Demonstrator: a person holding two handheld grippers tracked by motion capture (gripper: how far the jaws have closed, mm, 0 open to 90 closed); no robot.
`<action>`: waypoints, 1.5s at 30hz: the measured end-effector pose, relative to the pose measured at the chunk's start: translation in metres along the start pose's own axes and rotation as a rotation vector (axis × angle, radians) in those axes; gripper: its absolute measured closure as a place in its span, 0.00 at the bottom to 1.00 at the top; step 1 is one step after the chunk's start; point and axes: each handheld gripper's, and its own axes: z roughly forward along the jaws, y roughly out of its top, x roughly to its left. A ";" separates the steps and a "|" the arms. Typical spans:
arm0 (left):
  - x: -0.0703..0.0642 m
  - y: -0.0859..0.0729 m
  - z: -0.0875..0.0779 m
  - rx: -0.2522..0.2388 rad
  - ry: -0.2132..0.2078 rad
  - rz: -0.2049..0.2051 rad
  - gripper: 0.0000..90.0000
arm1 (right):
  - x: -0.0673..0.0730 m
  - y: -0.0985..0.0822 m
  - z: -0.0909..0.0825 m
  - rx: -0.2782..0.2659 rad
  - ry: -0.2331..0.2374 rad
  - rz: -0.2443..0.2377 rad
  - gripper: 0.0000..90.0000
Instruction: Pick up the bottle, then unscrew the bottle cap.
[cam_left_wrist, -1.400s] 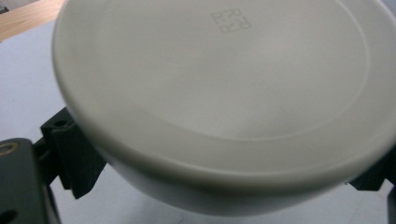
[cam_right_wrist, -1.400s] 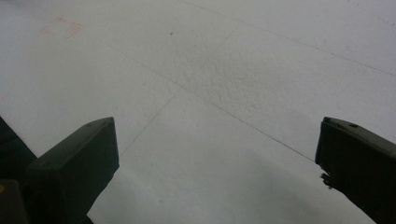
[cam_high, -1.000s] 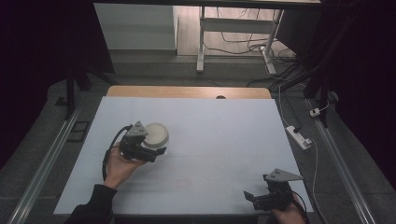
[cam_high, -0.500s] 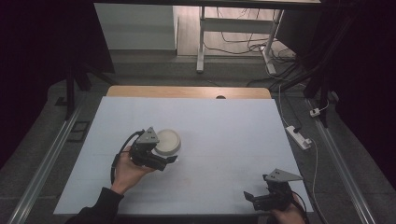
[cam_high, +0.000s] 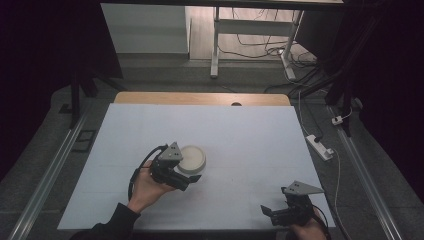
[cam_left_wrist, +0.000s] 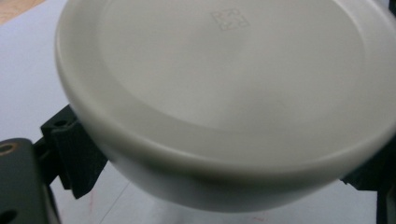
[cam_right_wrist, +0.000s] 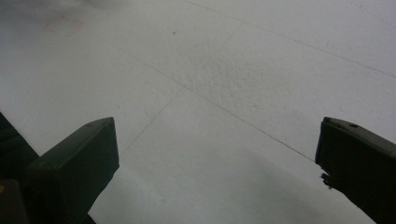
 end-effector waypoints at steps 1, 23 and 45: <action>-0.001 0.000 0.001 -0.002 -0.003 0.001 0.08 | 0.000 0.000 0.000 -0.001 0.000 0.001 0.00; -0.008 0.001 0.005 -0.012 -0.022 0.016 0.08 | 0.001 0.002 -0.005 -0.055 0.018 -0.005 0.00; -0.006 -0.002 0.006 -0.020 -0.019 0.016 0.08 | 0.017 0.022 -0.002 -0.124 0.106 -0.046 0.00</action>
